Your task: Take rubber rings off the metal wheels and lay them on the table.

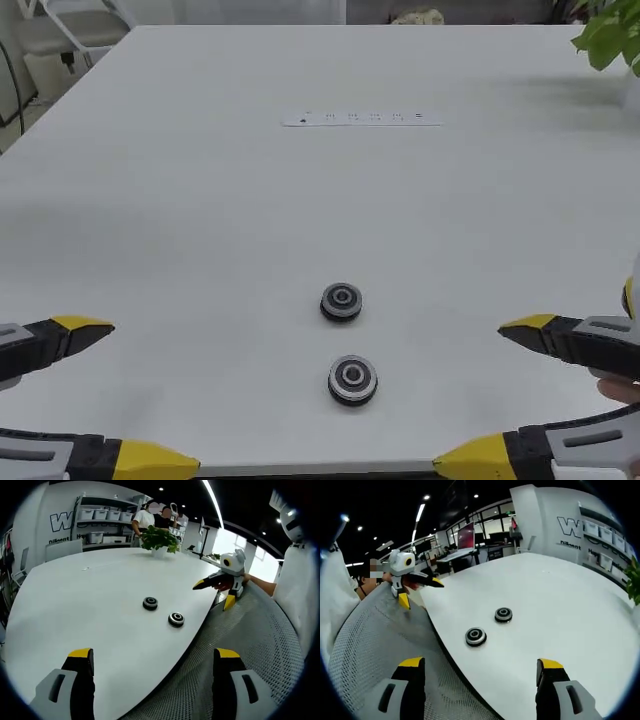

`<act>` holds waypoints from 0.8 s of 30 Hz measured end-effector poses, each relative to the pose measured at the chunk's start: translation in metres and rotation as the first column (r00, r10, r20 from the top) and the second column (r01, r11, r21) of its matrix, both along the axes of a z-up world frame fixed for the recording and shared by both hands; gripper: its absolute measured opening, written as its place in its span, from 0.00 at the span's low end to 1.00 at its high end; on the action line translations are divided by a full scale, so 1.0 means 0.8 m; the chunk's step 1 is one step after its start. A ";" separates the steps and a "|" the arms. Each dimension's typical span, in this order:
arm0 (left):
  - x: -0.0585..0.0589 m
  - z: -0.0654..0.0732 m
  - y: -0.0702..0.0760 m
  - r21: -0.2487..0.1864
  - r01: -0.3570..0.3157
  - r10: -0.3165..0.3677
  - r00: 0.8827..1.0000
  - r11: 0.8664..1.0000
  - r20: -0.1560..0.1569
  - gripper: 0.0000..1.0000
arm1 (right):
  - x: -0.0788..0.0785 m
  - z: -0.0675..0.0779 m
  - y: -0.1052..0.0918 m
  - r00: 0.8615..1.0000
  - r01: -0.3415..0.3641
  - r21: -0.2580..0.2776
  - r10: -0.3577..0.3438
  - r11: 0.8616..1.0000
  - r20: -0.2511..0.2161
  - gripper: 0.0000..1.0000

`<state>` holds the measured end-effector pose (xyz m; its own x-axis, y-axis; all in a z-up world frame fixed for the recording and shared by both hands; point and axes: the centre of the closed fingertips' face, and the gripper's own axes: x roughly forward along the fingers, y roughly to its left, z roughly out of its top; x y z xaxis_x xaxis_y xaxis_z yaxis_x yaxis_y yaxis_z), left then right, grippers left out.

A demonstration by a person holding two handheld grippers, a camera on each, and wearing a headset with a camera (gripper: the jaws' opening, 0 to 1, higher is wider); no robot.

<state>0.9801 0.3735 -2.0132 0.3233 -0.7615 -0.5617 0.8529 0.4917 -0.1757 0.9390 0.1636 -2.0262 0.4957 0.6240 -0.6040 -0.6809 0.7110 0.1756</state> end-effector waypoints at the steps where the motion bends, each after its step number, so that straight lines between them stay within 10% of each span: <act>1: 0.000 0.000 0.000 0.001 0.001 -0.001 1.000 1.000 0.001 0.98 | 0.000 0.000 0.000 1.000 -0.001 -0.001 0.001 1.000 0.000 0.92; 24: -0.001 0.000 0.001 0.007 0.009 -0.009 1.000 1.000 0.007 0.98 | -0.003 -0.004 -0.001 1.000 -0.015 -0.031 0.015 0.999 -0.008 0.91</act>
<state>0.9794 0.3742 -2.0133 0.3202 -0.7609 -0.5643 0.8587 0.4847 -0.1664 0.9366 0.1626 -2.0292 0.4815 0.6126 -0.6267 -0.6905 0.7056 0.1592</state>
